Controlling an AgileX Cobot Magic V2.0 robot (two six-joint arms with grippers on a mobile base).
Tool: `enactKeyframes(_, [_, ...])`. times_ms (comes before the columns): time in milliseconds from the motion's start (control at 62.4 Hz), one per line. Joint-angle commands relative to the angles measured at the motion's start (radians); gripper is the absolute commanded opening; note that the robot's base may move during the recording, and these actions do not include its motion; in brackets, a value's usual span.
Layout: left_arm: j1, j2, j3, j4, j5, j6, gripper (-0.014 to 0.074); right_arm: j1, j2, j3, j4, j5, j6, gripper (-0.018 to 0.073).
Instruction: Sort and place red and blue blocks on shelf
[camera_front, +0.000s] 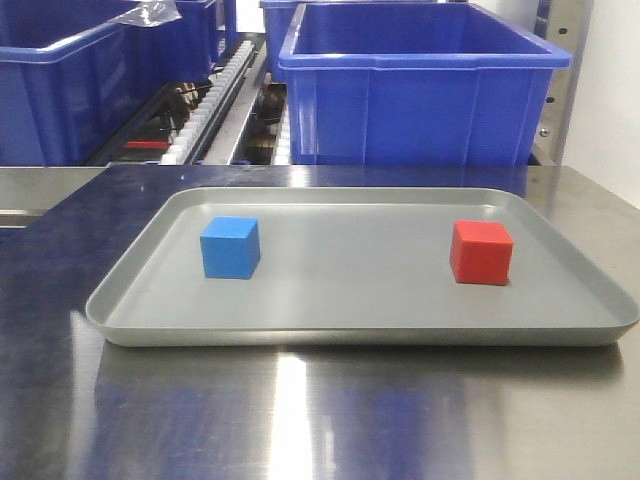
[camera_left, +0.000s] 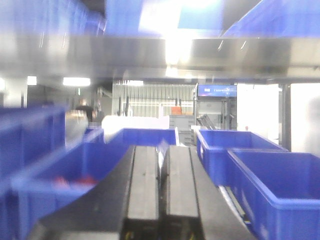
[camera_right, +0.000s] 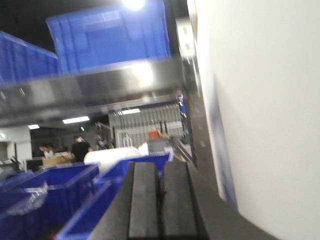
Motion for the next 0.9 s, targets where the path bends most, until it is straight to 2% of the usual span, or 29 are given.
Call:
enactKeyframes(0, [-0.007, 0.113, -0.181, 0.063, 0.085, -0.001, 0.0085, -0.003, 0.058, -0.161, -0.006, 0.081, 0.001, 0.0051])
enactKeyframes(128, [-0.007, 0.338, -0.445, 0.086, 0.268, -0.001, 0.0086, -0.003, 0.226, -0.415, -0.006, 0.347, 0.001, 0.0077])
enactKeyframes(224, [-0.007, 0.516, -0.668, 0.081, 0.437, -0.001, 0.0096, -0.003, 0.386, -0.6, -0.006, 0.503, 0.001, 0.0179])
enactKeyframes(320, [-0.007, 0.695, -0.843, 0.051, 0.616, -0.001, 0.018, -0.003, 0.556, -0.772, -0.006, 0.618, 0.002, 0.0335])
enactKeyframes(416, [-0.007, 0.856, -0.984, -0.05, 0.756, -0.001, 0.0363, -0.003, 0.698, -0.896, -0.006, 0.686, 0.002, 0.0491])
enactKeyframes(481, [-0.007, 0.938, -1.036, -0.145, 0.817, 0.017, 0.0477, -0.003, 0.774, -0.955, -0.005, 0.751, 0.005, 0.0524])
enactKeyframes(529, [-0.007, 0.99, -1.049, -0.229, 0.842, 0.079, 0.0526, -0.003, 0.822, -0.988, 0.0, 0.82, 0.018, 0.0523])
enactKeyframes(705, [-0.007, 1.17, -1.06, -0.554, 0.968, 0.263, 0.0539, -0.003, 0.987, -1.064, 0.02, 1.114, 0.051, 0.0523])
enactKeyframes(769, [-0.026, 1.218, -1.06, -0.603, 0.985, 0.288, 0.0539, -0.003, 1.044, -1.08, 0.043, 1.185, 0.052, 0.0523])
enactKeyframes(881, [-0.095, 1.282, -1.06, -0.608, 0.979, 0.302, 0.054, -0.003, 1.134, -1.086, 0.062, 1.243, 0.052, 0.0523])
